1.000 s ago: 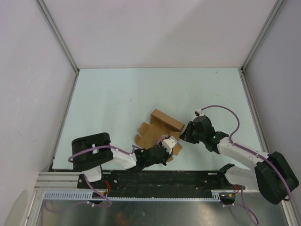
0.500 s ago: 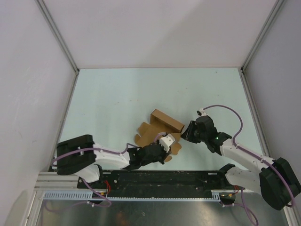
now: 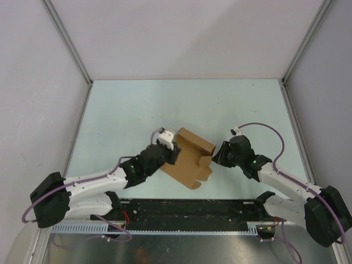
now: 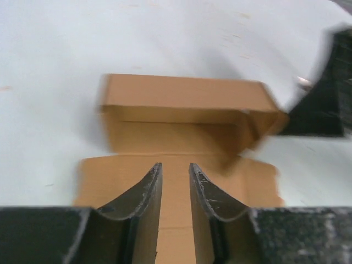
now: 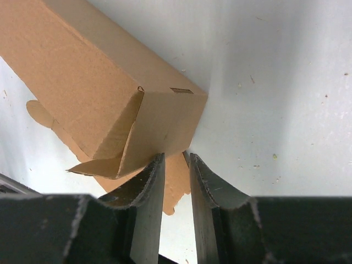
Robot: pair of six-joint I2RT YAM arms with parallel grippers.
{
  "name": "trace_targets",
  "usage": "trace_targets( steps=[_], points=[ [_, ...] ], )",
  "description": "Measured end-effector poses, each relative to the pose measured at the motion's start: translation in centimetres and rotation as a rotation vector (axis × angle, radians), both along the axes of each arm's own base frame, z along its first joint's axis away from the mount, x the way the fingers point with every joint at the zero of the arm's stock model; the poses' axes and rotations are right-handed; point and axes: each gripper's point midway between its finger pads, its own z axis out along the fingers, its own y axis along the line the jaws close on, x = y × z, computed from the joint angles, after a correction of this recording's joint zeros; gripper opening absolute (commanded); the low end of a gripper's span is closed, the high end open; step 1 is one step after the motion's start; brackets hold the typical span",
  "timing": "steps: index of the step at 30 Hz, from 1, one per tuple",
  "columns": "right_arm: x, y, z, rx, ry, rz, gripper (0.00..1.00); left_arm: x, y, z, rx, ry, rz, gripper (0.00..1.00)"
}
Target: Fold the paper box
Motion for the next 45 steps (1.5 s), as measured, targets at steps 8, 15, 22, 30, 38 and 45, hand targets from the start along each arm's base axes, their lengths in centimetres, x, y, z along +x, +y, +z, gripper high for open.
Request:
trace_targets(
  steps=[8,15,22,30,38,45],
  points=[
    [0.1,-0.2,0.1,-0.006,-0.011,0.003,0.31,7.7,8.1,-2.0,0.1,0.018,0.269,0.34],
    [0.2,-0.4,0.2,-0.01,-0.017,0.005,0.31,8.7,7.3,-1.9,0.148,-0.059,0.116,0.33],
    [0.3,-0.4,0.4,-0.003,-0.022,0.006,0.31,7.4,5.0,-2.0,0.132,-0.108,-0.058,0.36],
    [0.2,-0.3,0.4,0.003,-0.019,0.013,0.31,7.7,3.8,-5.4,0.167,-0.065,-0.117,0.34],
    [0.4,-0.5,0.8,0.007,-0.031,0.005,0.32,7.6,3.3,-5.2,0.158,-0.075,-0.143,0.34],
    [0.4,-0.6,0.8,0.008,-0.031,0.003,0.32,8.3,2.7,-5.3,0.151,-0.086,-0.141,0.33]
  ],
)
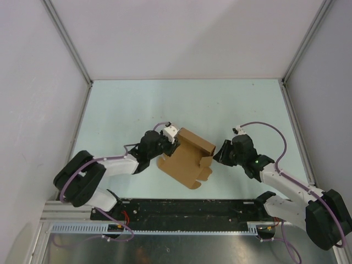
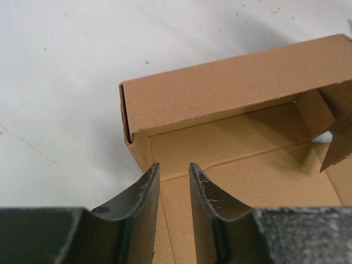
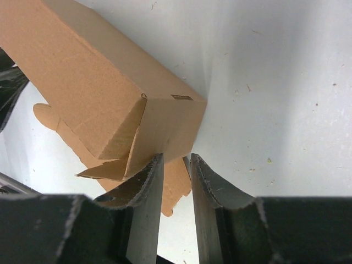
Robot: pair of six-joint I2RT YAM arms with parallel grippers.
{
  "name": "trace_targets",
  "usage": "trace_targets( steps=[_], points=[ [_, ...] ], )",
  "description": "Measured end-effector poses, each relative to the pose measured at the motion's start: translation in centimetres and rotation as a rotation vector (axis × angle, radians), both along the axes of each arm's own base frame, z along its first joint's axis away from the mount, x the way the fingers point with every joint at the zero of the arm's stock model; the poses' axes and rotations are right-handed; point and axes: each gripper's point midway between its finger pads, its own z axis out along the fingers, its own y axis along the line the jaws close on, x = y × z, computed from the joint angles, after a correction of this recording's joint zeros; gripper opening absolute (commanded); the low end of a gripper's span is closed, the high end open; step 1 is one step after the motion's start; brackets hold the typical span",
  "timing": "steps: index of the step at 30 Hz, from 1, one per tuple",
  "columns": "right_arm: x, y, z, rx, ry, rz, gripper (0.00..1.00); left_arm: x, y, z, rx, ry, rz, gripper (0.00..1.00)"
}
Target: Fold the paper box
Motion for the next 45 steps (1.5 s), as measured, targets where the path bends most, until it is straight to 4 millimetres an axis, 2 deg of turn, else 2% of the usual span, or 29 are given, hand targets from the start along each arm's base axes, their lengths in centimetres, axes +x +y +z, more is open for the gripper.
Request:
trace_targets(
  steps=[6,13,19,45],
  points=[
    [0.0,0.0,0.0,0.001,0.0,0.004,0.31,0.8,-0.4,-2.1,0.035,0.031,0.004,0.32],
    [0.0,-0.1,0.0,0.002,0.0,0.001,0.32,2.4,-1.1,-2.0,0.024,0.007,0.025,0.32],
    [0.0,-0.1,0.0,0.002,0.001,0.001,0.32,3.7,-1.4,-2.3,0.026,-0.002,0.048,0.26],
    [0.1,-0.2,0.0,-0.007,-0.005,0.007,0.32,4.6,-1.1,-3.7,0.025,0.007,0.102,0.03]
  ],
)
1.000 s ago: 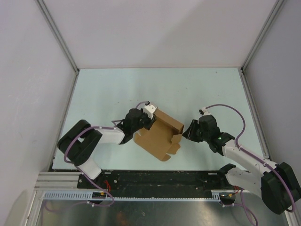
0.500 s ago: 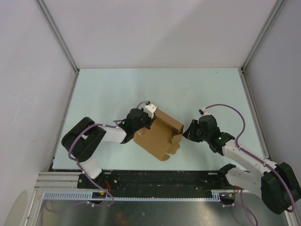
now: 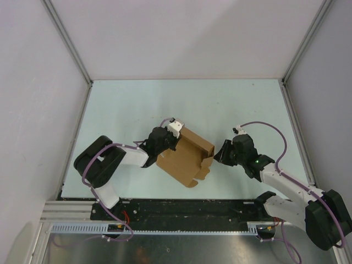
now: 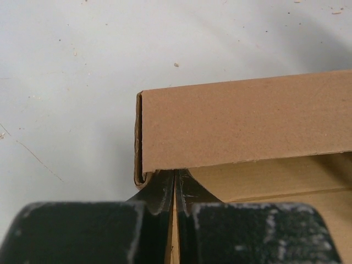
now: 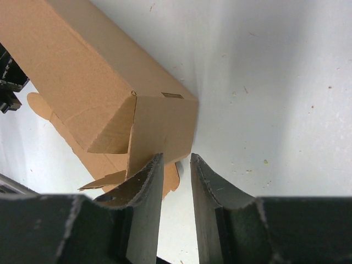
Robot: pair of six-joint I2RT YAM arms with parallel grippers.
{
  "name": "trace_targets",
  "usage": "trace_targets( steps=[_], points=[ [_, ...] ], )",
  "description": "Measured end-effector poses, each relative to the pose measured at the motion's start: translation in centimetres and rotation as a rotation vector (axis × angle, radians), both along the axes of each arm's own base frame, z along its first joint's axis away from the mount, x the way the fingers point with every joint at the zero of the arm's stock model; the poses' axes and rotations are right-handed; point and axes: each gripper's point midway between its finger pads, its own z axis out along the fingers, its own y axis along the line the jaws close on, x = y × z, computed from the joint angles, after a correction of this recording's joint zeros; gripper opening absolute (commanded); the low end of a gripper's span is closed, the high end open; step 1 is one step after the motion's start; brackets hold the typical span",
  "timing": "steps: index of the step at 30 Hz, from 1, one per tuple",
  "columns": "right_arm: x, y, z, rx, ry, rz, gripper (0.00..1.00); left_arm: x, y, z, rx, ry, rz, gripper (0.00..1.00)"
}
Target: Fold the paper box
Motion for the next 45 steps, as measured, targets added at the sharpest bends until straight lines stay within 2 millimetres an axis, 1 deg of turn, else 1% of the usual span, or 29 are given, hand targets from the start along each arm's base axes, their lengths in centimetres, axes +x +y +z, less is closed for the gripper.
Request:
trace_targets(
  steps=[2,13,21,27,28,29,30,33,37,45],
  points=[
    [0.0,0.0,0.0,0.001,0.001,0.0,0.32,0.0,-0.1,0.1,-0.008,0.002,0.0,0.0],
    [-0.1,0.1,0.0,0.004,0.004,0.005,0.32,-0.4,-0.3,0.1,-0.062,0.05,0.023,0.0],
    [-0.2,0.2,0.0,0.007,0.006,0.01,0.32,-1.2,0.6,-0.6,-0.095,0.102,0.076,0.0],
    [-0.5,0.1,-0.2,0.001,0.02,0.013,0.32,-1.7,1.9,-0.7,-0.109,0.117,0.138,0.0],
    [-0.6,0.0,-0.2,0.0,0.023,0.014,0.32,-1.8,1.9,-0.8,-0.109,0.118,0.141,0.01],
    [-0.7,0.0,-0.3,-0.002,0.026,0.016,0.32,-1.8,2.0,-0.8,-0.11,0.119,0.145,0.07],
    [-0.8,0.1,-0.3,-0.003,0.029,0.018,0.32,-1.8,2.0,-0.7,-0.11,0.118,0.149,0.22],
    [-1.0,0.1,-0.3,-0.005,0.032,0.022,0.33,-1.6,2.2,-0.7,-0.102,0.11,0.157,0.31],
    [-1.1,0.1,-0.2,-0.004,0.029,0.023,0.33,-1.6,2.2,-0.7,-0.091,0.1,0.152,0.37],
    [-1.1,0.1,-0.2,-0.005,0.03,0.025,0.33,-1.5,2.2,-0.6,-0.077,0.085,0.143,0.39]
  ],
)
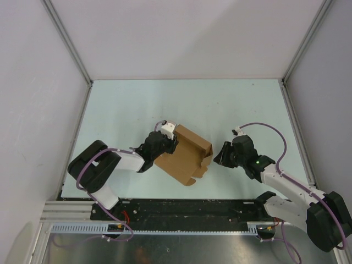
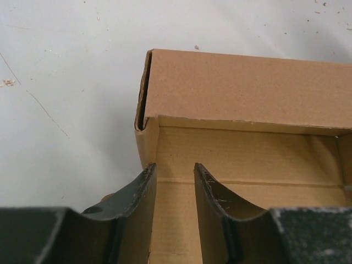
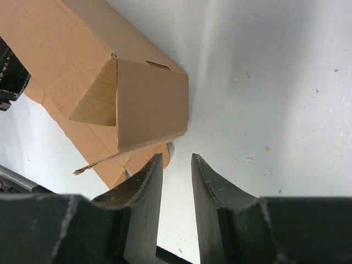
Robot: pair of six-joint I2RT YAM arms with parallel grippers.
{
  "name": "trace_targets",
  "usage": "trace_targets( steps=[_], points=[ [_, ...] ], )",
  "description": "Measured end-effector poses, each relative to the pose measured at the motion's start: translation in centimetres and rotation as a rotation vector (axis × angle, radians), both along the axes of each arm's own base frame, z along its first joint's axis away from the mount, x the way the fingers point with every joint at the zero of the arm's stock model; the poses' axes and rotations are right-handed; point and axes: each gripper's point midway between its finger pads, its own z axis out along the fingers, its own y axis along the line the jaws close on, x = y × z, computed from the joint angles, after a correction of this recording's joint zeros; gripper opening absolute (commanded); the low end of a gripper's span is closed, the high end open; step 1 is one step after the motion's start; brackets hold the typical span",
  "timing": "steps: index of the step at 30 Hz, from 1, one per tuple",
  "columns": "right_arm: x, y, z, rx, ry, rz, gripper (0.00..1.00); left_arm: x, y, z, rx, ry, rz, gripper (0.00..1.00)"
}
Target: Fold the paper box
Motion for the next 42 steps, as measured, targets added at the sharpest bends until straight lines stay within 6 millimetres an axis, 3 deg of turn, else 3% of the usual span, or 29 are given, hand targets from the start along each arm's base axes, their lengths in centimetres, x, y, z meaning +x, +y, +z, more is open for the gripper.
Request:
trace_targets(
  steps=[10,20,28,34,42],
  points=[
    [0.0,0.0,0.0,-0.001,0.001,0.0,0.33,-1.5,-0.1,3.6,-0.06,-0.037,-0.055,0.39],
    [0.0,0.0,0.0,-0.001,0.001,0.0,0.34,-0.9,1.4,0.7,0.047,0.016,-0.006,0.41],
    [0.0,0.0,-0.1,-0.002,0.001,0.001,0.34,2.0,0.8,1.0,0.063,0.001,0.017,0.41],
    [0.0,0.0,-0.2,-0.004,0.005,0.001,0.34,3.5,0.7,0.9,0.065,-0.001,0.031,0.3],
    [0.0,0.0,-0.2,-0.005,0.005,0.002,0.34,3.3,0.5,-0.4,0.07,0.032,0.006,0.21]
  ],
)
